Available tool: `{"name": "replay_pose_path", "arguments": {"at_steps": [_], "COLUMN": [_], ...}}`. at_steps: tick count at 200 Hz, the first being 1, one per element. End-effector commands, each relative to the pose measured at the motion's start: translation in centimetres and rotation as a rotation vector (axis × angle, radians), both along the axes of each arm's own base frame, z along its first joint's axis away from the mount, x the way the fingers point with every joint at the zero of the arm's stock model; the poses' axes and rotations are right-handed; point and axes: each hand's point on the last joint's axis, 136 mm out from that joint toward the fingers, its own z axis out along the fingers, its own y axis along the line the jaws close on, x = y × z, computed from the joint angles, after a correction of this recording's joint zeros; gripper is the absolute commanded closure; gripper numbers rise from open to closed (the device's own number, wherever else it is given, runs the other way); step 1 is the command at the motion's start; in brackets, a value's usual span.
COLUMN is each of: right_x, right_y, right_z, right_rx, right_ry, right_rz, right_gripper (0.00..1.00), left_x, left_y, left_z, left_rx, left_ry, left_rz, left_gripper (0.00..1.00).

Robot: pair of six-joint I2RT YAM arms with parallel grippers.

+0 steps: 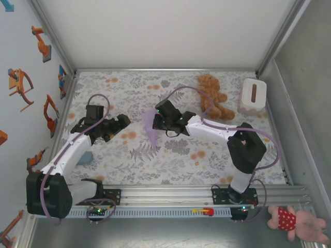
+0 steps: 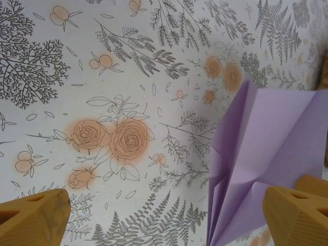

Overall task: Fold a paper plane with a square sheet of paper (pick it up from the middle)
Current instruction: Turn over the paper plane at the center of the table.

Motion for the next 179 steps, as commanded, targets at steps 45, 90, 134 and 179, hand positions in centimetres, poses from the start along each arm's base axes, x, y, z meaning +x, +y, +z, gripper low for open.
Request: {"name": "replay_pose_path", "arguments": {"at_steps": [45,90,134,179], "right_x": [0.9,0.9,0.8,0.7], "right_y": [2.1,-0.1,-1.0,-1.0], "right_z": [-4.9,-7.6,-8.3,-8.3], "right_rx": [0.284,0.282,0.274,0.276], "right_ry": [0.114,0.157,0.169,0.167], "right_rz": [0.094,0.05,0.041,0.044], "right_gripper": [1.0,1.0,1.0,1.0], "left_x": [-0.4,-1.1,-0.4,0.4], "left_y": [-1.3,-4.0,-7.2,-9.3], "left_z": [-1.4,-3.8,-4.7,-5.2], "left_rx": [-0.077,-0.07,-0.12,-0.111], "left_ry": [0.022,0.089,0.113,0.124], "left_rz": [0.013,-0.054,-0.134,-0.221], "left_gripper": [0.02,0.1,0.25,0.43]}}
